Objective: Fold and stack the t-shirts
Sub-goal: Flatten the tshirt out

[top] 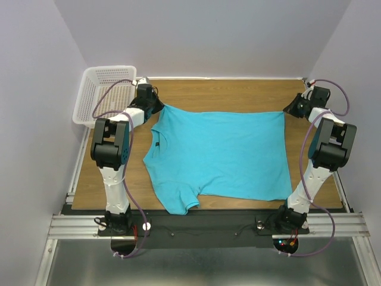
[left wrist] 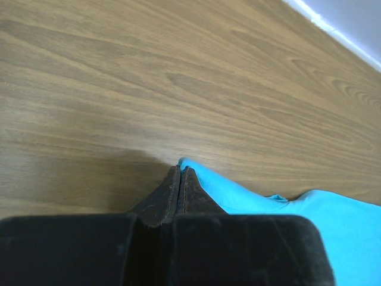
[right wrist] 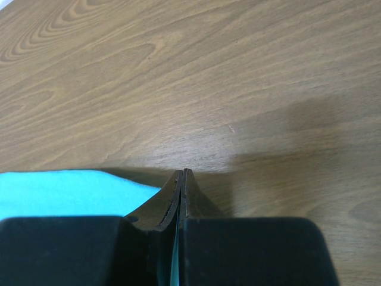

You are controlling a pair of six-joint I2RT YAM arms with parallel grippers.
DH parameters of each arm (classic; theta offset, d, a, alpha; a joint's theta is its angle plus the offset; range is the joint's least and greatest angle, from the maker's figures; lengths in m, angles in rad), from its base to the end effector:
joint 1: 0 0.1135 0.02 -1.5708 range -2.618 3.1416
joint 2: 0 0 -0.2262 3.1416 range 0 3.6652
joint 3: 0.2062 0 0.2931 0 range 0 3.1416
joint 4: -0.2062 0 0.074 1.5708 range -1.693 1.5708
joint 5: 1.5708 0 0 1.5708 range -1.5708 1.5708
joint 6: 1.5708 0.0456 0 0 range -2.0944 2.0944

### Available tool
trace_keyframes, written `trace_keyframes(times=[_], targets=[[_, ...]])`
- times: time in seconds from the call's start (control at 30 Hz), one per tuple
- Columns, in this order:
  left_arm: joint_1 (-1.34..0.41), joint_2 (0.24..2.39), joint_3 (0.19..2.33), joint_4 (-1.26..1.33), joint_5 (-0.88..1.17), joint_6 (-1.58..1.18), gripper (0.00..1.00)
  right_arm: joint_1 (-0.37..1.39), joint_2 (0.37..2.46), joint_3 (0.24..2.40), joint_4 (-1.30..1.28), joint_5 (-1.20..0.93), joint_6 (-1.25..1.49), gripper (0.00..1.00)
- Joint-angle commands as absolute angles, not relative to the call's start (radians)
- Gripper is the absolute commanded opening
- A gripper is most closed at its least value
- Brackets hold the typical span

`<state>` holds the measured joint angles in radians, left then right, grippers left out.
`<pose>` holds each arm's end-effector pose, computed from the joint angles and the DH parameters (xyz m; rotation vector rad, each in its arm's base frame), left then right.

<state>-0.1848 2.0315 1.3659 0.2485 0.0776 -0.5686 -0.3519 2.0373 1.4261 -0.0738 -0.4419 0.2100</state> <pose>0.4835 -0.0940 0.1378 -0.3368 2.0027 -0.5592 0.4576 -0.1473 0.1271 0.3845 2.1771 0.4186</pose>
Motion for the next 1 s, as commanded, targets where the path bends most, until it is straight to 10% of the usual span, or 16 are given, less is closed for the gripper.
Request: trace_keyframes(times=[0.0,0.97], targets=[[-0.173,2.065,1.44,0.186,0.097,-0.535,0.0,-0.35,2.031,1.447,-0.02,-0.428,0.206,0.01],[-0.155,1.927,1.333,0.256,0.282,-0.422,0.0,-0.35,1.938,1.37,-0.025,-0.558,0.144,0.01]])
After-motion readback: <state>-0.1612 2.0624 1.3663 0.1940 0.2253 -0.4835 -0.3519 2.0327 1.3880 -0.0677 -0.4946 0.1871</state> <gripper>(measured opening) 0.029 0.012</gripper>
